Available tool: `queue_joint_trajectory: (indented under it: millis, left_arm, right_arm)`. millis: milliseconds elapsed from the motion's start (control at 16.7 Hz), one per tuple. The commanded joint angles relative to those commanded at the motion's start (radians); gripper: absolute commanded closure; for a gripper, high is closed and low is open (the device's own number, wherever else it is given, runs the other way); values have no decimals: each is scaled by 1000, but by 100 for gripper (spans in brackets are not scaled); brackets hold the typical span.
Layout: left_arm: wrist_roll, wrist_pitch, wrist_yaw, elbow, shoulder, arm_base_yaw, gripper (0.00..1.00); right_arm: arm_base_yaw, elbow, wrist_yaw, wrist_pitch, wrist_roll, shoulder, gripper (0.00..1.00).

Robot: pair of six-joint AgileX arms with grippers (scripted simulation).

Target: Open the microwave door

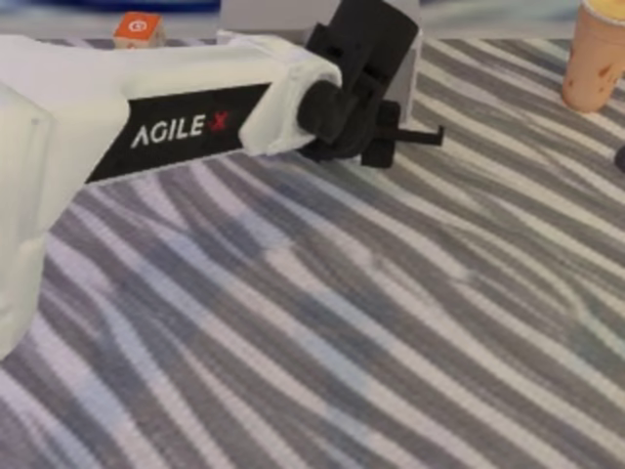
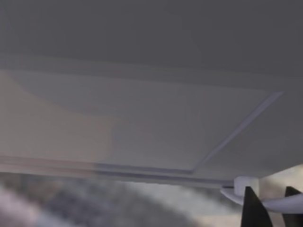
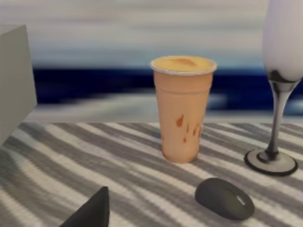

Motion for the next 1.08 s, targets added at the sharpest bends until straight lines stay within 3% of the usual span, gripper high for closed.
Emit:
queue_joint_trajectory:
  millis: [1080]
  left_arm:
    - [31, 23, 24, -40, -24, 6, 100]
  right_arm:
    - [0, 0, 0, 0, 0, 0, 0]
